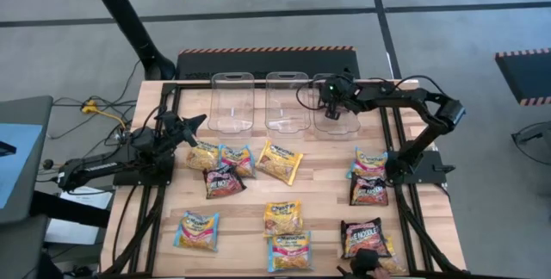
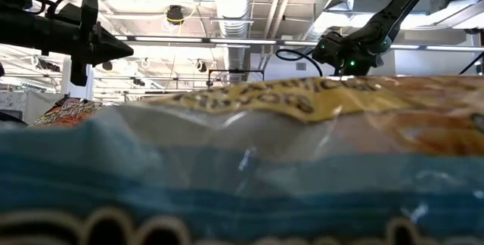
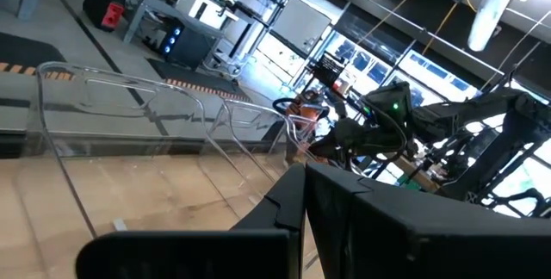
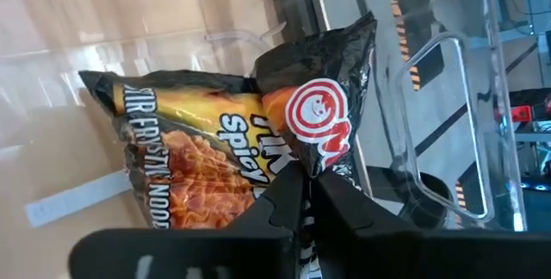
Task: Sort Maruchan noodles
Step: Put the black noodle pack into the right transparent bin, then put the yellow noodle pack into the left transparent bin
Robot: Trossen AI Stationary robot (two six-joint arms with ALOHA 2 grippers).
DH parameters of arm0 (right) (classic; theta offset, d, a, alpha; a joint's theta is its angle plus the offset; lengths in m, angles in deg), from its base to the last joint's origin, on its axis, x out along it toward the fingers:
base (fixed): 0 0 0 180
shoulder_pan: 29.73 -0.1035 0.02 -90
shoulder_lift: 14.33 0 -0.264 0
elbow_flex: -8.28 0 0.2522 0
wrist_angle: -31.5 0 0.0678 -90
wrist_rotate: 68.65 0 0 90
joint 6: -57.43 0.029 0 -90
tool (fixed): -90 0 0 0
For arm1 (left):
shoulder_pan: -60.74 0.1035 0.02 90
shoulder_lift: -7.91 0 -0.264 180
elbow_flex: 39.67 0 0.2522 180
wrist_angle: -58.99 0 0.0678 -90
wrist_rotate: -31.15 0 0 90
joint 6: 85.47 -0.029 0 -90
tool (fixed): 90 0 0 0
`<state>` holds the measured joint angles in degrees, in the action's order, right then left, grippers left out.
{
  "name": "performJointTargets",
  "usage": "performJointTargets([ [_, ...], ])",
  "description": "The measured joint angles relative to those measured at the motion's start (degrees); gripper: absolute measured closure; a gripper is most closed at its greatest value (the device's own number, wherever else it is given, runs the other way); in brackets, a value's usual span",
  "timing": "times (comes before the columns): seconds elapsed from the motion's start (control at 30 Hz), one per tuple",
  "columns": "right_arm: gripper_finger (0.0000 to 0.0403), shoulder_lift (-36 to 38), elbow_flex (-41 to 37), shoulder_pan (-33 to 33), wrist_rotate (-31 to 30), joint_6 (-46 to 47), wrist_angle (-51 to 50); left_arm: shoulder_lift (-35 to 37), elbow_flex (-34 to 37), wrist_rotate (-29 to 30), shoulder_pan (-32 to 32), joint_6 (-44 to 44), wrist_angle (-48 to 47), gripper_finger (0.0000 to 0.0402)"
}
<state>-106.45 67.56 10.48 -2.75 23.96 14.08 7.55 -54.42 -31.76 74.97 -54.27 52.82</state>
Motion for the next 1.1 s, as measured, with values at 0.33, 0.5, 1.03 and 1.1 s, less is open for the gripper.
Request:
performJointTargets([
  [0.33,0.0274,0.0,2.6,-0.4,-0.1,3.3,-5.9,0.0,0.0,0.6,0.0,-0.1,-0.1,0.0401],
  [0.5,0.0228,0.0,5.6,-1.7,0.0,3.5,-9.2,0.0,0.0,0.6,0.0,-0.1,-0.1,0.0402],
  [1.03,0.0202,0.3,21.6,-12.2,-9.5,13.1,-33.4,0.0,0.0,-4.0,0.0,0.0,-0.3,0.0397],
  [1.1,0.0202,0.3,24.0,-13.8,-9.5,16.3,-35.9,0.0,0.0,-4.8,0.0,0.0,-0.4,0.0389],
])
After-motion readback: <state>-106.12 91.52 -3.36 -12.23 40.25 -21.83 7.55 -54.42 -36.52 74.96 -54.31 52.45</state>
